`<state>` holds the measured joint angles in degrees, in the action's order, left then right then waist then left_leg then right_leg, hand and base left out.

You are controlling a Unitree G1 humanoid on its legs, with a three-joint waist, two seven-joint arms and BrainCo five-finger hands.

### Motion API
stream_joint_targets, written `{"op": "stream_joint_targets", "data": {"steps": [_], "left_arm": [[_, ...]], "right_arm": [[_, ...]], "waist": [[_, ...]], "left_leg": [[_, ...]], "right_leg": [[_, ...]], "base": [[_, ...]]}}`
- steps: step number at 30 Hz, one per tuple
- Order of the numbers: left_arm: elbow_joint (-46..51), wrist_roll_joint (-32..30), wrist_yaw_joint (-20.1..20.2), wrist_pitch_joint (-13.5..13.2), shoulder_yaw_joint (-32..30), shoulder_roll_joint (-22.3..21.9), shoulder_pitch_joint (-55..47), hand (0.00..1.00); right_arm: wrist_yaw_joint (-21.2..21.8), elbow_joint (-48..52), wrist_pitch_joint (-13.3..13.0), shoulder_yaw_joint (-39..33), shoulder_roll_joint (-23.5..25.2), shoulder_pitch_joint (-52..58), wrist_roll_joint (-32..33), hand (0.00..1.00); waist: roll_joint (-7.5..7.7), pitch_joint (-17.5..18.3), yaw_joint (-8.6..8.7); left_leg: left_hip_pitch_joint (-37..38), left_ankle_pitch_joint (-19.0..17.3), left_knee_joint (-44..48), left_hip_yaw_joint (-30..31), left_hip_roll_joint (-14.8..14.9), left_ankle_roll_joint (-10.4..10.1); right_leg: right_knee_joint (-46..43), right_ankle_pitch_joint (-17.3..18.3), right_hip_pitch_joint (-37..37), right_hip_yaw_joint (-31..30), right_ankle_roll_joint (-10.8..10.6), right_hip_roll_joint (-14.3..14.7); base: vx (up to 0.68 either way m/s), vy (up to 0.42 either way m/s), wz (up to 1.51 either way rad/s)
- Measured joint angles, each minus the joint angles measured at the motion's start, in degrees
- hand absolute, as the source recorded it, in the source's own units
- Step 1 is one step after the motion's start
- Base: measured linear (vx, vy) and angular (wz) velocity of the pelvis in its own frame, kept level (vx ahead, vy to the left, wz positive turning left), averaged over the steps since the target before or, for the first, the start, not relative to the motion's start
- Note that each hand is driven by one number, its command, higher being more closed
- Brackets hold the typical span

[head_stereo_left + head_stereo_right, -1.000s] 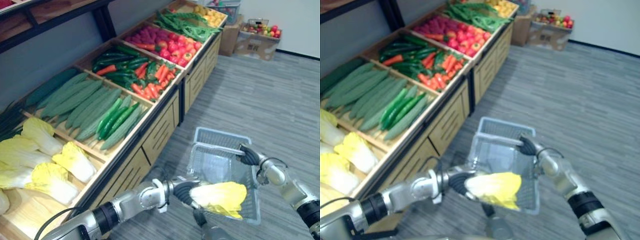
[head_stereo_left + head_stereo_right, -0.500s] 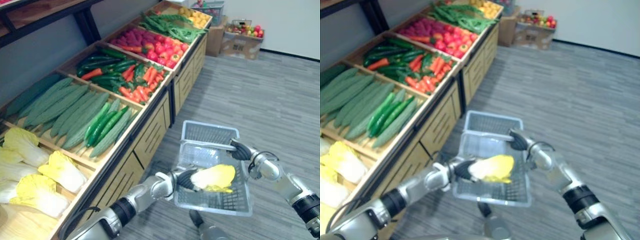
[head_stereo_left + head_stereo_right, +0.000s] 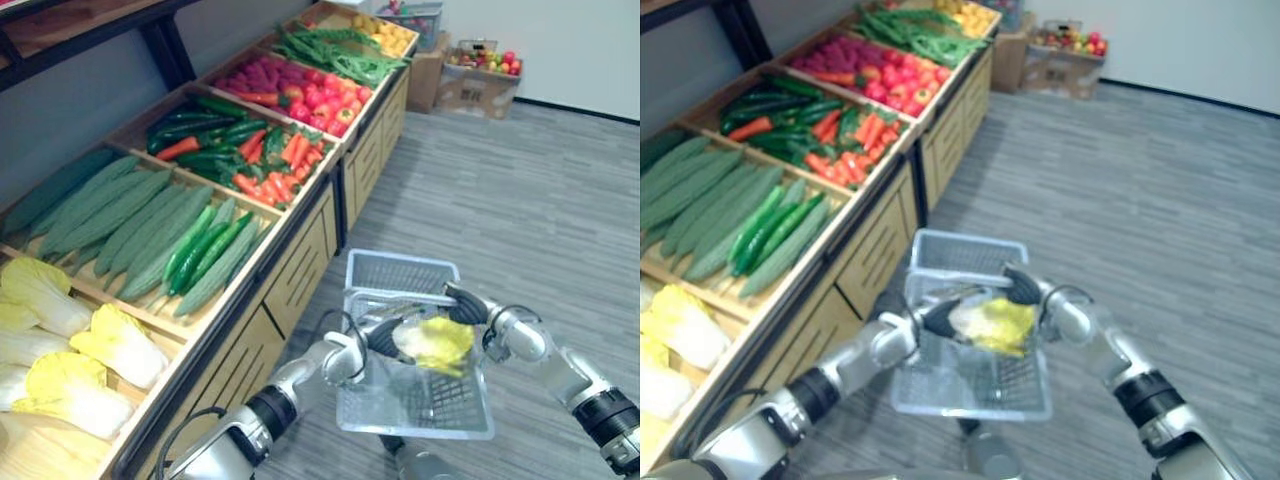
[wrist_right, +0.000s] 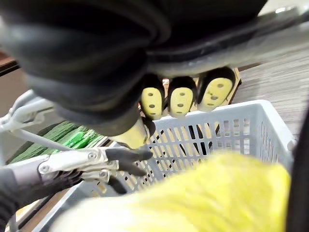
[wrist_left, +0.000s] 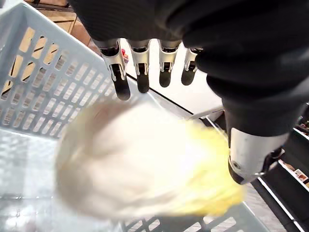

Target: Pick vegetable in the basket

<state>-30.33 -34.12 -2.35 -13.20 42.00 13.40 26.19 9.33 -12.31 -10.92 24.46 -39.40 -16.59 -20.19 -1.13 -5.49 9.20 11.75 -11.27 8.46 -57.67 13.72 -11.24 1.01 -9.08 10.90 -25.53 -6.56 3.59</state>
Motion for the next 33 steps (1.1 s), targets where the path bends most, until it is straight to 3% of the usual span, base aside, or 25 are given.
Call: {"op": "stream_joint_targets", "data": {"steps": [8,12,16,19,22,26,28,31,32,33], "left_arm": [[-1.4,-0.9,0.1,0.0,0.3,-1.0,1.2,0.0],[4.0,-0.3,1.4,0.7,1.2,0.3,1.0,0.0],[18.5,4.8,3.9,1.0,2.9,6.6,-1.6,0.0],[35.6,13.8,6.9,-3.0,5.2,9.2,-5.9,0.0],[44.5,21.1,8.4,-5.0,6.6,12.4,-8.2,0.0],[50.9,29.6,9.6,-5.3,6.0,21.9,-10.9,0.0],[53.8,34.3,10.2,-5.3,1.7,25.4,-14.4,0.0],[56.2,38.2,10.3,-5.3,-5.1,26.3,-19.0,0.0],[57.6,40.2,9.9,-5.4,-13.9,25.4,-24.8,0.0],[57.4,40.7,9.5,-5.4,-17.4,24.5,-27.0,0.0]], "right_arm": [[1.6,0.5,-0.2,1.0,0.2,0.6,0.0,1.0],[1.5,0.9,-0.1,0.0,0.4,1.4,-0.1,1.0],[1.2,2.3,0.7,-7.1,3.8,4.9,-0.2,1.0],[-0.8,1.4,2.4,-13.7,7.3,7.1,-1.4,1.0],[-2.9,-3.2,3.3,-18.8,10.6,8.6,-2.8,1.0],[-5.5,-12.0,5.7,-28.2,14.6,11.2,-3.6,1.0],[-7.4,-16.6,7.0,-35.0,16.4,14.0,-3.6,1.0],[-8.1,-20.4,7.6,-40.4,18.5,16.9,-3.6,1.0],[-9.4,-23.7,7.7,-44.0,20.6,19.1,-3.5,1.0],[-9.8,-25.0,7.8,-44.8,21.3,19.8,-3.5,1.0]], "waist": [[0.09,0.0,-0.45],[0.12,-0.1,-0.93],[0.25,-0.1,-1.68],[0.23,-0.1,-3.35],[0.2,-0.1,-4.84],[-0.01,0.8,-6.45],[-0.05,1.4,-8.41],[-0.07,1.7,-9.51],[0.22,2.3,-9.76],[0.39,3.1,-9.7]], "left_leg": [[-0.1,0.0,0.0,0.3,0.1,0.0],[-0.5,0.0,0.3,1.2,0.3,0.1],[-1.7,-0.3,1.9,3.5,1.5,0.5],[-2.5,-0.4,2.3,6.2,1.5,0.9],[-3.5,-0.7,2.7,9.4,1.5,1.3],[-6.2,0.3,2.7,13.8,1.3,2.8],[-8.6,1.6,2.7,18.1,0.6,3.8],[-9.6,2.3,2.0,22.6,-0.4,4.8],[-10.2,3.2,0.4,26.5,-2.1,5.5],[-10.6,3.5,-0.3,27.6,-2.7,5.6]], "right_leg": [[0.0,0.0,0.0,0.3,0.0,-0.1],[0.0,0.0,-0.1,1.1,0.0,-0.4],[-0.7,0.0,-0.4,3.9,0.0,-0.6],[-1.3,0.3,-1.1,7.5,0.5,-1.6],[-1.7,1.2,-2.2,10.7,0.6,-3.0],[-3.0,2.7,-2.4,17.4,0.3,-5.9],[-2.8,2.8,-2.9,21.8,0.3,-7.7],[-2.4,2.8,-4.9,26.4,0.3,-9.3],[-1.8,2.8,-6.5,29.7,0.2,-10.7],[-1.6,2.8,-6.5,30.4,0.2,-11.1]], "base": [[-0.02,-0.021,0.01],[-0.01,-0.012,0.11],[-0.03,-0.056,0.27],[-0.05,-0.034,0.41],[-0.11,-0.018,0.66],[-0.06,-0.006,0.95],[-0.01,0.008,0.96],[-0.01,0.029,0.99],[-0.03,0.05,0.92],[-0.01,0.046,1.03]]}}
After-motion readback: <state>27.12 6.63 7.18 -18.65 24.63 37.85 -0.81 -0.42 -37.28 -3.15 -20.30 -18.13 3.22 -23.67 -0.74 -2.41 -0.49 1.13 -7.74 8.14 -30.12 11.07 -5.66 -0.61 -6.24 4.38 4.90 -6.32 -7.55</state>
